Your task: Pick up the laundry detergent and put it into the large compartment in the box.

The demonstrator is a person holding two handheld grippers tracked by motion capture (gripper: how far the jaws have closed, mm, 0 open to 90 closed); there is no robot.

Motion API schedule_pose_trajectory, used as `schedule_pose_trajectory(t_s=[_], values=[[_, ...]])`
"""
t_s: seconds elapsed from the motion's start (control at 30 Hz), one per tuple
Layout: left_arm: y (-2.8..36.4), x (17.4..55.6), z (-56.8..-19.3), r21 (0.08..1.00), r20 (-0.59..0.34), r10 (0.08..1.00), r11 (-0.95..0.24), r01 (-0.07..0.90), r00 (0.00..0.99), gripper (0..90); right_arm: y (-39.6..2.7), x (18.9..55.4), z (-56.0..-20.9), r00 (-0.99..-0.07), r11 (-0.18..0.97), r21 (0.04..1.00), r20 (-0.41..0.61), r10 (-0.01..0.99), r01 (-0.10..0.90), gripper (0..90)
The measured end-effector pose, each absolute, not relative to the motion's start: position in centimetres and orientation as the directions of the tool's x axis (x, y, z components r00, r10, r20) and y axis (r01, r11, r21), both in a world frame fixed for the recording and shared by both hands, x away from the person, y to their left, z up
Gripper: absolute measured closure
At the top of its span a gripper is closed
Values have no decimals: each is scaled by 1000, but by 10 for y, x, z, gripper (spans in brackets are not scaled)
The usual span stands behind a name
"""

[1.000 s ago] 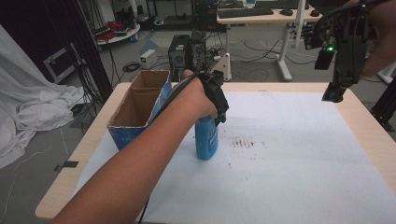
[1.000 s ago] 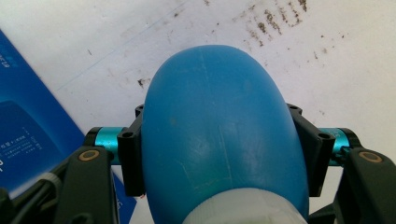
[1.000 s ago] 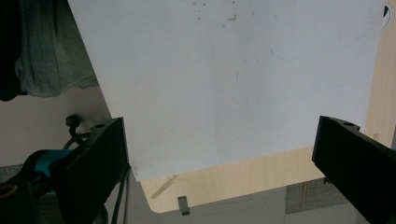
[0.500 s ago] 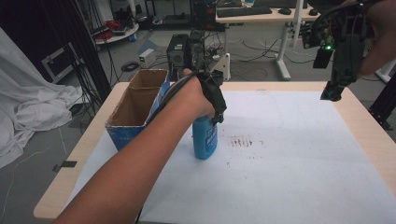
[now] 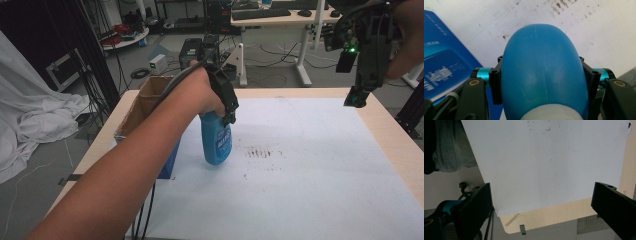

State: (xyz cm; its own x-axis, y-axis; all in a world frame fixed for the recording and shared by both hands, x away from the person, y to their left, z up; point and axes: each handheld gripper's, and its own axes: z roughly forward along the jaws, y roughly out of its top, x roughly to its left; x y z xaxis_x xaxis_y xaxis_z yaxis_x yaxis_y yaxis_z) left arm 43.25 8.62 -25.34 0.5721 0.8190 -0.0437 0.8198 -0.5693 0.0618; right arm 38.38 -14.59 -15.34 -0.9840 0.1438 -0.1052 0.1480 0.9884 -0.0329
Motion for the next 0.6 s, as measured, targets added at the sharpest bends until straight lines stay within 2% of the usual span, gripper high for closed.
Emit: schedule_pose_trajectory(t_s=[0.6], values=[[124,429,-167,38,-31,813,-581,813,582,372,-141,382,-152,-985,990,-38,-111,130,135,26]])
